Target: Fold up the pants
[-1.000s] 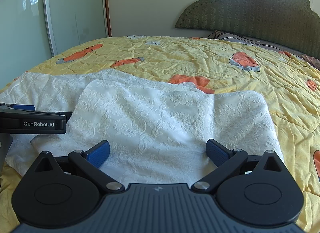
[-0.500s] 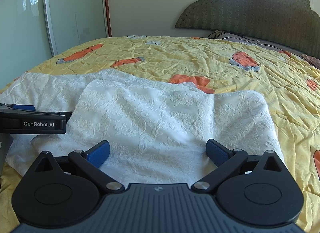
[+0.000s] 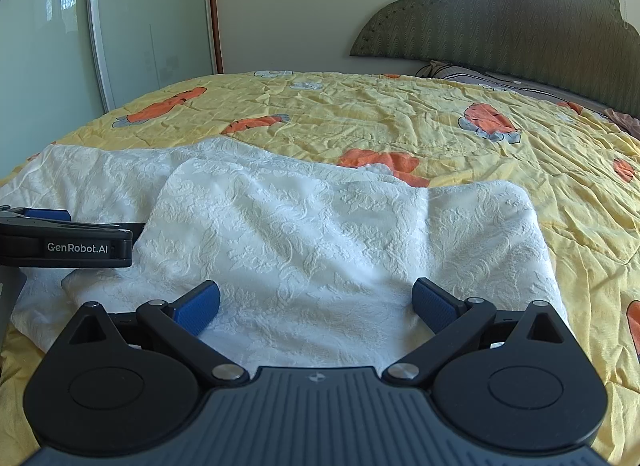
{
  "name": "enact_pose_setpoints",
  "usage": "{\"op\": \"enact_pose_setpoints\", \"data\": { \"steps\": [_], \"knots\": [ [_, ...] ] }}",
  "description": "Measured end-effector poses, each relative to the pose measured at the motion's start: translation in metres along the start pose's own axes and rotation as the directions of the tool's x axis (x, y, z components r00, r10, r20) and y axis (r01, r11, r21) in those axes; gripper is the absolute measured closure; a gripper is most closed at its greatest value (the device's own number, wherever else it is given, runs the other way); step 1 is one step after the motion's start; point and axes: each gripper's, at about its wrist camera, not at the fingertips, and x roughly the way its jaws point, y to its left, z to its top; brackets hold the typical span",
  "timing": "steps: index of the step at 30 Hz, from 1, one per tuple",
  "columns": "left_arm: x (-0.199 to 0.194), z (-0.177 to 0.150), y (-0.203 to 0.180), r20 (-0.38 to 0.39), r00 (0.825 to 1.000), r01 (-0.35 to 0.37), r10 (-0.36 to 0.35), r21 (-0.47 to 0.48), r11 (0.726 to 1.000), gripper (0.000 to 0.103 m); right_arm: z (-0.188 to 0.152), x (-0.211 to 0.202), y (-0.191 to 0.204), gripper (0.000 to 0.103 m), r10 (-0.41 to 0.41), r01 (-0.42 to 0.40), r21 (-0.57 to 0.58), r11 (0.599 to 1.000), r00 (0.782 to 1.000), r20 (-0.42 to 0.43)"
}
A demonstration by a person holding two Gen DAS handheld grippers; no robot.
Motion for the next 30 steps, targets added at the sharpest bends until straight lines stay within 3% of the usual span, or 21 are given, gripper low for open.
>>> {"op": "enact_pose_setpoints", "data": {
  "steps": [30],
  "knots": [
    [0.0005, 0.0003, -0.0015, -0.001, 1.000, -0.007, 0.007, -0.006, 1.000, 0.000, -0.0007, -0.0050, 0.0023, 0.000, 0.001, -0.001, -0.002, 1.000, 1.000, 0.020]
  ]
}}
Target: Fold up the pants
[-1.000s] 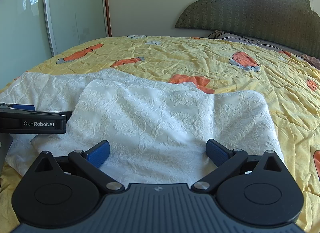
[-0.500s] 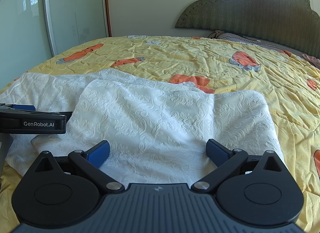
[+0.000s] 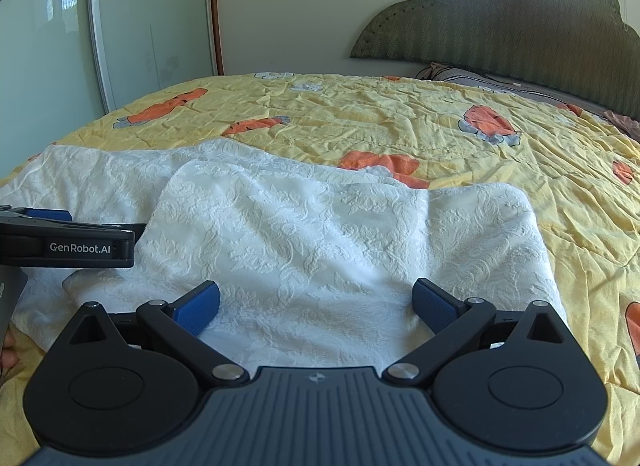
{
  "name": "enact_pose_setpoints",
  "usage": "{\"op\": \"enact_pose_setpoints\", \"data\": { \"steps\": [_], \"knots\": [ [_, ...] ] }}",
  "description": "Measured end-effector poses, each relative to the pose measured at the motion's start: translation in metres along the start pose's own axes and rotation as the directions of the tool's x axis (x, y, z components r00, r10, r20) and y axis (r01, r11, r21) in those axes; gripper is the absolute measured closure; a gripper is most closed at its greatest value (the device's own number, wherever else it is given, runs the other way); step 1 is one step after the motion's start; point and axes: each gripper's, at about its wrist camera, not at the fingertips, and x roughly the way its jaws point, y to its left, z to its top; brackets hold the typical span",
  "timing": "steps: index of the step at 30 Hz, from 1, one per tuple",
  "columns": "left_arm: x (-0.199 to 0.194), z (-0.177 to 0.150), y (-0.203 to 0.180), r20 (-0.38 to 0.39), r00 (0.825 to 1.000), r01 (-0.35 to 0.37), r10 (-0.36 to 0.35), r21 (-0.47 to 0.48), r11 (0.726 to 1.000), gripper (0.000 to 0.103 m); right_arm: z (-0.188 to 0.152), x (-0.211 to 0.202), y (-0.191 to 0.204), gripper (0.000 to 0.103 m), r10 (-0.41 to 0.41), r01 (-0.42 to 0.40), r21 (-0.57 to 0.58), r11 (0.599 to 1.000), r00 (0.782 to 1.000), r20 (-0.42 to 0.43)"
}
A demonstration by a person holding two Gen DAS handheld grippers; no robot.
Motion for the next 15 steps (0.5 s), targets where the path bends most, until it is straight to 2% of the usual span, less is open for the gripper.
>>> {"op": "enact_pose_setpoints", "data": {
  "steps": [2, 5, 7, 10, 12, 15],
  "knots": [
    [-0.001, 0.000, 0.000, 0.000, 1.000, -0.001, 0.001, 0.003, 1.000, 0.000, 0.001, -0.008, 0.001, 0.000, 0.004, -0.004, 0.014, 1.000, 1.000, 0.030],
    [-0.010, 0.002, 0.001, -0.027, 0.999, 0.030, -0.027, 0.108, 0.994, 0.000, 0.007, -0.025, 0.005, 0.000, 0.043, -0.045, 0.016, 0.999, 0.994, 0.098],
    [-0.024, 0.003, 0.006, -0.030, 0.999, -0.007, 0.011, 0.132, 0.991, 0.003, 0.014, -0.034, 0.016, 0.000, 0.046, -0.043, -0.025, 0.999, 0.991, 0.127],
    [-0.056, 0.003, 0.037, 0.048, 0.995, -0.090, 0.087, 0.079, 0.993, 0.000, 0.028, -0.049, 0.042, 0.000, 0.099, -0.078, -0.123, 0.989, 0.980, 0.173],
    [-0.069, 0.008, 0.065, 0.049, 0.989, -0.140, 0.138, 0.033, 0.990, 0.000, 0.035, -0.055, 0.067, 0.000, 0.178, -0.142, -0.193, 0.971, 0.966, 0.186],
    [-0.080, 0.018, 0.115, 0.028, 0.978, -0.206, 0.207, -0.041, 0.978, 0.001, 0.035, -0.055, 0.118, 0.000, 0.292, -0.216, -0.357, 0.909, 0.940, 0.174]
  ]
}}
